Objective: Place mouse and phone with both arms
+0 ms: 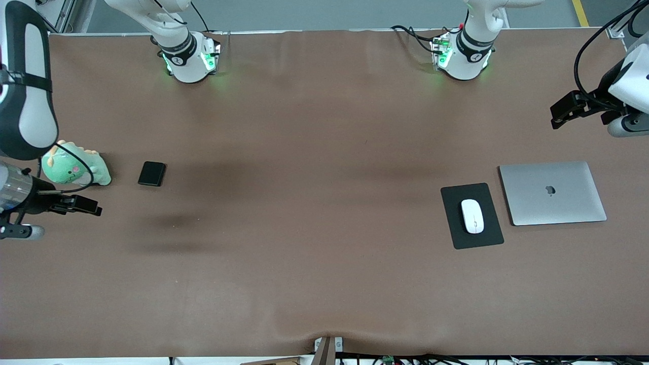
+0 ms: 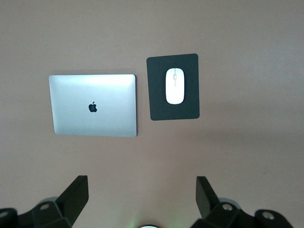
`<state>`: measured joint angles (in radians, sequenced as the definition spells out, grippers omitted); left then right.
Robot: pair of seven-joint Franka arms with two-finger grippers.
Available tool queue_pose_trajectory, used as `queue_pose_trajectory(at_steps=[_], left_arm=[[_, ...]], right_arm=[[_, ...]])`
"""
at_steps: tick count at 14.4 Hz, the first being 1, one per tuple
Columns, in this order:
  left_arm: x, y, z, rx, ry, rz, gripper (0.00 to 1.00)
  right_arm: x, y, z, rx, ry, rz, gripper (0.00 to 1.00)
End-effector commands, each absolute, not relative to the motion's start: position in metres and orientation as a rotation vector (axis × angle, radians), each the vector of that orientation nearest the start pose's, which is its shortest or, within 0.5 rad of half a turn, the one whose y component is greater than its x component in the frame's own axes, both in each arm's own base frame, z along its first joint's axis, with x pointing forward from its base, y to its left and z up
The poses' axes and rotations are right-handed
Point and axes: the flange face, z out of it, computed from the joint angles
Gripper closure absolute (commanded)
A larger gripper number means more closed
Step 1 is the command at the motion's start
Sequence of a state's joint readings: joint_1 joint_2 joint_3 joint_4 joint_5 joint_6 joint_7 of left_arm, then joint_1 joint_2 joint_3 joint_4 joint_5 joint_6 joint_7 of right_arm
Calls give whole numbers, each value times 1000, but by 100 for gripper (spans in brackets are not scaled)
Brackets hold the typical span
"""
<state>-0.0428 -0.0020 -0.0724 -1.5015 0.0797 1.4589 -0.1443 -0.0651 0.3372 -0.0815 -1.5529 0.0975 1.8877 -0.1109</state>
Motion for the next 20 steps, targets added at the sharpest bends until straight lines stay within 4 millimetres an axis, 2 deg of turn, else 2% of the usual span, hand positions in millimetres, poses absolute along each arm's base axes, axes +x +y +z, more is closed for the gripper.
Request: queue_pose_trajectory(at_steps=[1,3,5,7,11,13,14,18,20], left_arm=[[532,-52,656,-3096,-30,49,0],[533,-44,656,-3131,-58,56,0],[533,-44,656,-3134,-60,59,0],[531,-44,658,-3134,-60,55,0],[523,-45,670,-3132,-61,33,0],[522,-46,668,-3118,-54,37,0],[522,-46,669,-3116,-52,35,0],[522,-46,671,-3117,-49,28,0],[522,-44,673,-3118,-26,23,0]], right_arm=[[660,-72,499,-3080,43,-40,0],[657,-70,521,-3073,40,7,0],[647,-70,559,-3080,34,70,0],[634,-69,580,-3086,28,163,0],[590,-68,649,-3112,30,121,0],[575,-62,663,-3114,16,124,0],[567,-69,667,-3111,39,128,0],[520,-82,668,-3089,71,98,0],[513,-87,668,-3084,75,108,0]])
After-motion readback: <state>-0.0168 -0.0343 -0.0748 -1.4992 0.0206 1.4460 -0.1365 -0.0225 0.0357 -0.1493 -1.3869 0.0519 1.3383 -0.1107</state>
